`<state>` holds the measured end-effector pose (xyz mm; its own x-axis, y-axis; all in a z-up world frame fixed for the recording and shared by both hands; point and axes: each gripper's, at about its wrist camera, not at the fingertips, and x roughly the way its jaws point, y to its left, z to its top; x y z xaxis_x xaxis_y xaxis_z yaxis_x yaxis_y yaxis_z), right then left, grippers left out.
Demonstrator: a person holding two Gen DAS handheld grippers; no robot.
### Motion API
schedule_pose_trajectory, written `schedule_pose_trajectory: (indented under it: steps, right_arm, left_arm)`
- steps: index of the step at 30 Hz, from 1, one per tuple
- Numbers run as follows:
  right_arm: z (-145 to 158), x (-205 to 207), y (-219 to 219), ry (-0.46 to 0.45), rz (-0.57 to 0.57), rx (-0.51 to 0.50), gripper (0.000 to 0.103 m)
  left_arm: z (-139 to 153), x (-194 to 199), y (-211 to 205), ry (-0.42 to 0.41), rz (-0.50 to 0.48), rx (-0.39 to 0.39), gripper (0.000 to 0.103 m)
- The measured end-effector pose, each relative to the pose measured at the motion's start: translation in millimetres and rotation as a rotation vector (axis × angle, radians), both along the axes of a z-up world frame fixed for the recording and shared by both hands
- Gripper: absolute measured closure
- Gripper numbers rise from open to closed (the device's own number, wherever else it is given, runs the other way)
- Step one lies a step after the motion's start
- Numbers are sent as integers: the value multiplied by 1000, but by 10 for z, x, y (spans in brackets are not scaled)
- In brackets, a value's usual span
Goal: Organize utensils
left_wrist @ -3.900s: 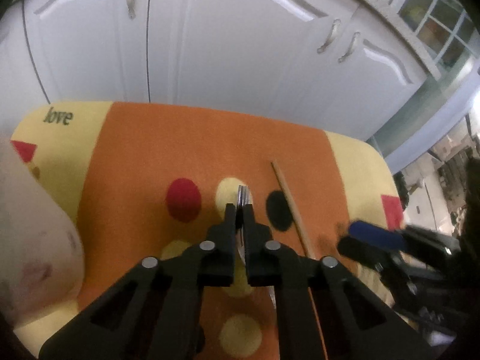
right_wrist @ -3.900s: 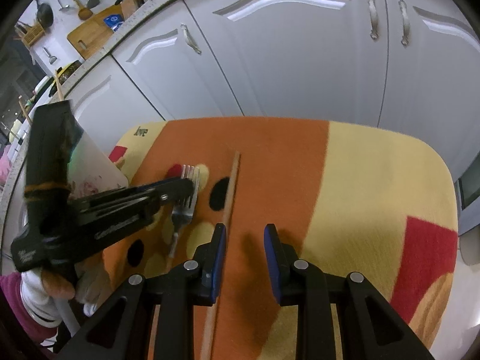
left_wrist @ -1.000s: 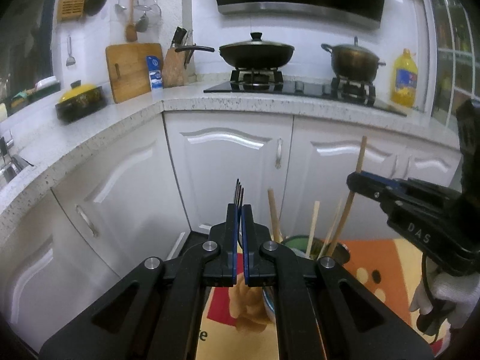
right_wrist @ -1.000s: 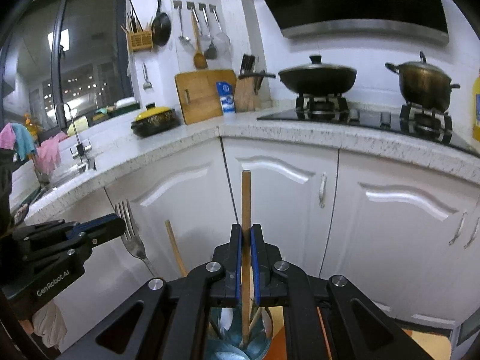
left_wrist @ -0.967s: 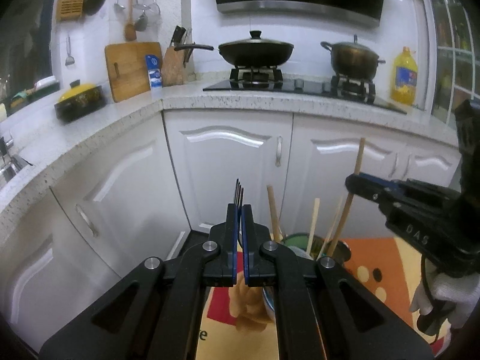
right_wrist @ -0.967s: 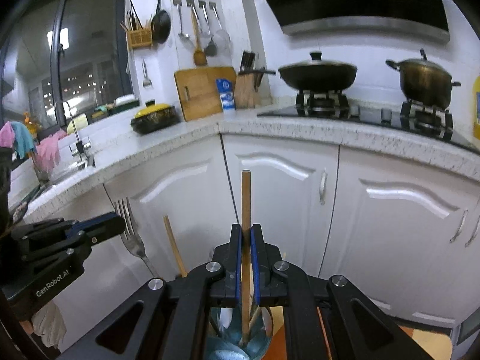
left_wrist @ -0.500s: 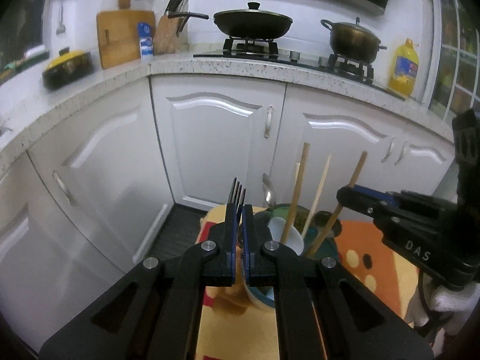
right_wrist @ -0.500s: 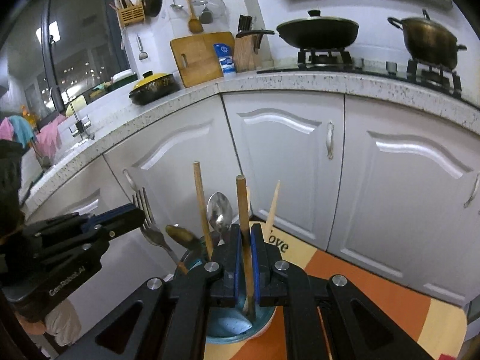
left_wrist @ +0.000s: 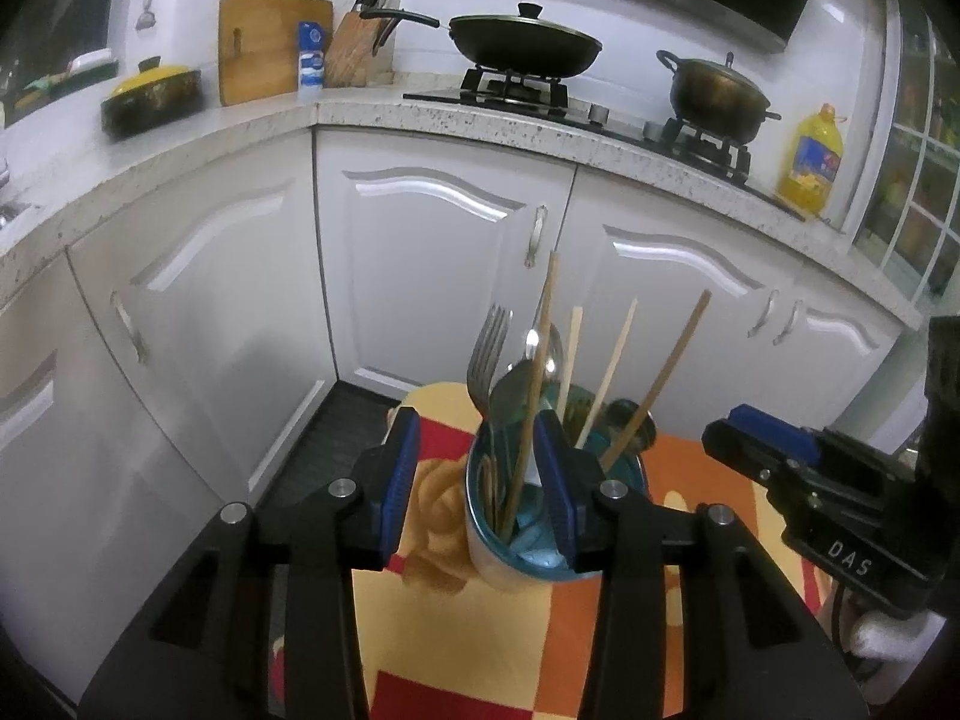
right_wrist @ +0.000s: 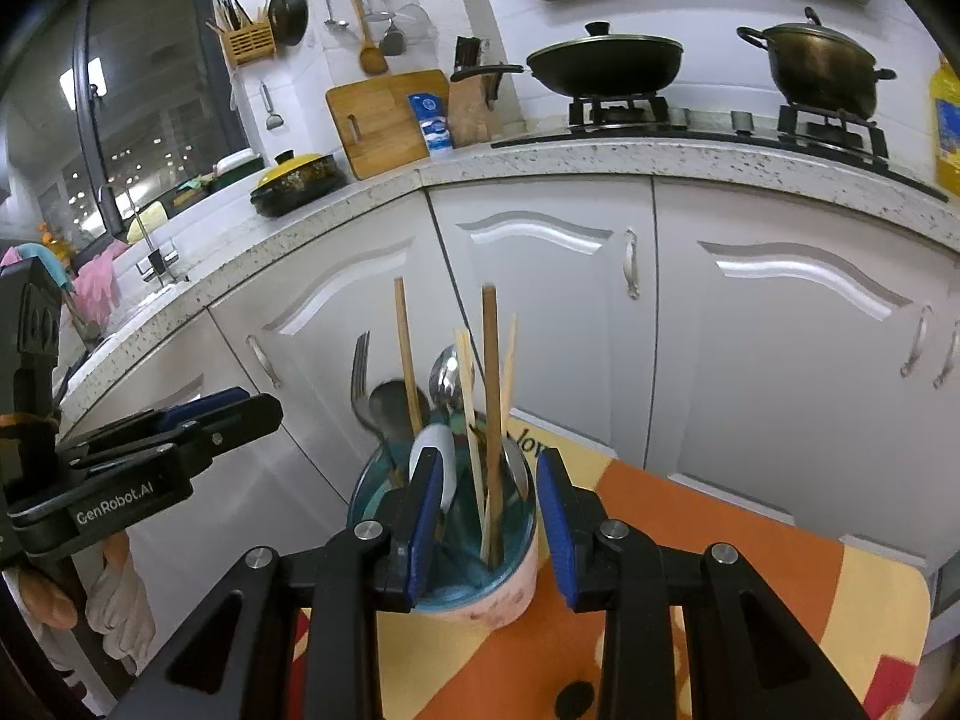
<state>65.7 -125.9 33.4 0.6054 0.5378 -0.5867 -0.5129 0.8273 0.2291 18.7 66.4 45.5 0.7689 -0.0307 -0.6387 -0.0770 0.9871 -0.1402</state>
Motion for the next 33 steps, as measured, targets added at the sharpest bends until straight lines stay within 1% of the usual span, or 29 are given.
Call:
schedule_pose_trajectory:
  steps: [3,13,22,33]
  right_arm:
    - [-44,-84,-18,8,-29,-11,66]
    - [-165,-290,-32,48,-103,-38,65]
    - [-120,-430,-77,49,-150,-52,63]
    - [-24,-534,-54,28,-160,-58,63]
  left_arm:
    - [-34,-43,-46,14,4,-6,65]
    - [-95,-205,-236,19,4,6,65]
    - [-98,-285,-302,36,8,2,65]
    - [-49,-391,-361,17,4,28,65]
